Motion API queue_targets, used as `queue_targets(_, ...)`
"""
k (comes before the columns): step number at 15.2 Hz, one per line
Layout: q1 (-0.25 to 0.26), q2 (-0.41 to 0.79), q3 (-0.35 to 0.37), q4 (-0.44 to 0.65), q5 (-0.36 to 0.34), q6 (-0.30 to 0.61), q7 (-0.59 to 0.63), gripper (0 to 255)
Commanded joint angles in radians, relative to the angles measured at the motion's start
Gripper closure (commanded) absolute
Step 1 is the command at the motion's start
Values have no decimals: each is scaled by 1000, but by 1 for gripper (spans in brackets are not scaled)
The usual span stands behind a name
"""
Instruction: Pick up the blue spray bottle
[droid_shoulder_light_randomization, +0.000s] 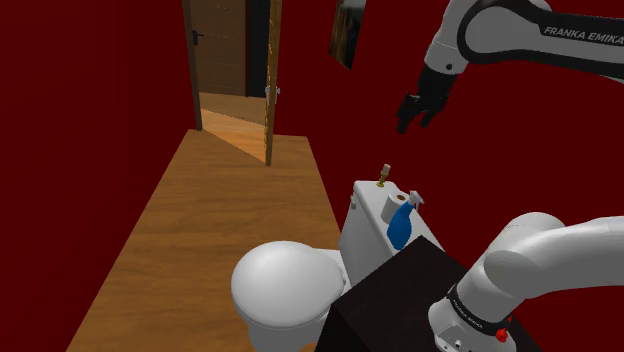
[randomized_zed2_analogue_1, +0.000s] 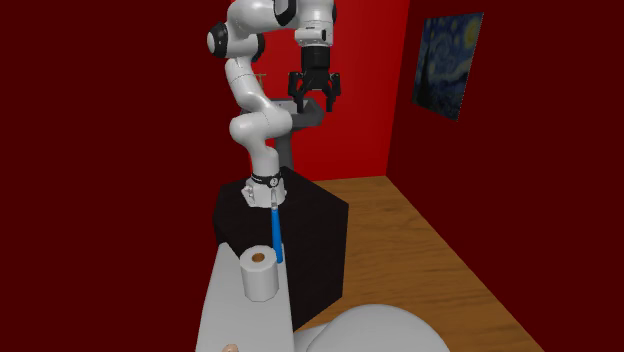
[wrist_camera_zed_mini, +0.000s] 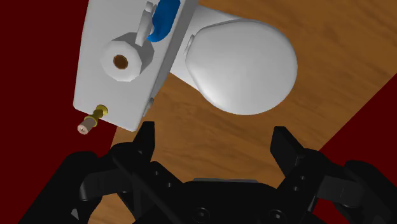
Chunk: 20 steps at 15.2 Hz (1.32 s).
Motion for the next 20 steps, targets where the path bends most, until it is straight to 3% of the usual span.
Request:
queue_targets(1,0,0,0,0,0,0,0,0)
queue_targets(11,-73,6,-161,-258,-24,226,-68,0)
queue_targets(20,-144,127,-322,-421,-49,466,-150,0)
